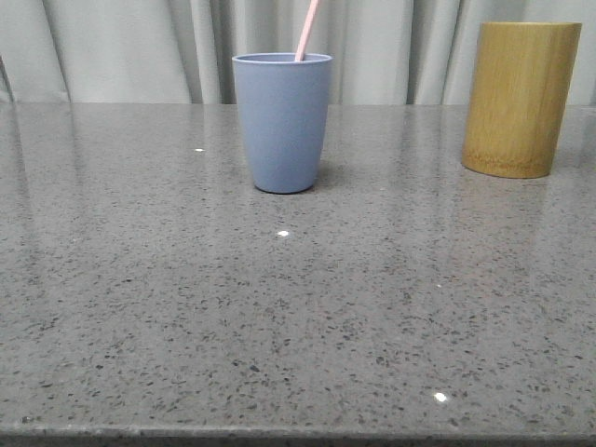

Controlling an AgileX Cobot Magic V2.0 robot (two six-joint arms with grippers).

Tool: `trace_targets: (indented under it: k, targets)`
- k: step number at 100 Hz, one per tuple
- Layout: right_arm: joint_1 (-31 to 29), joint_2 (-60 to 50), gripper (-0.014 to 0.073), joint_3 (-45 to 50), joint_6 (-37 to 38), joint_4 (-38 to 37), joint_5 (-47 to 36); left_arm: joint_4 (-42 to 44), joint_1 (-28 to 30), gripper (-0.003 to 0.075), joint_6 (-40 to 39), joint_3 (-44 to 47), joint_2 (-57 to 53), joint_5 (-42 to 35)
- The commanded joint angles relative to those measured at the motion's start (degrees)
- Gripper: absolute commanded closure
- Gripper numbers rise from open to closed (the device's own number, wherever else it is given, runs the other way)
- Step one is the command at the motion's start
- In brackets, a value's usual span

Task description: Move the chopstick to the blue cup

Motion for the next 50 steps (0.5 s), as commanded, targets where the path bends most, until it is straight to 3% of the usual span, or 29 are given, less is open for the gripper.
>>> trace_targets:
  k: [1, 36, 45, 50]
  targets:
    - [-0.4, -2.9, 0.0190, 1.2, 0.8, -0.8, -4.1, -0.4, 0.1, 0.0246, -0.6, -1.6, -0.2, -3.4]
    - [-0.4, -5.3, 0.0193, 3.2, 0.8, -0.8, -7.6, -0.4, 0.1, 0.0253, -0.6, -1.6, -0.2, -3.4]
    - [-0.4, -5.3, 0.0235, 3.2, 0.8, -0.8, -7.8, -0.4, 0.1, 0.0311, -0.6, -1.6, -0.2, -3.4]
    - [-0.4, -5.3, 0.0298, 3.2, 0.8, -0.8, -7.8, -0.4, 0.1, 0.0364, -0.6, -1.6, -0.2, -3.4]
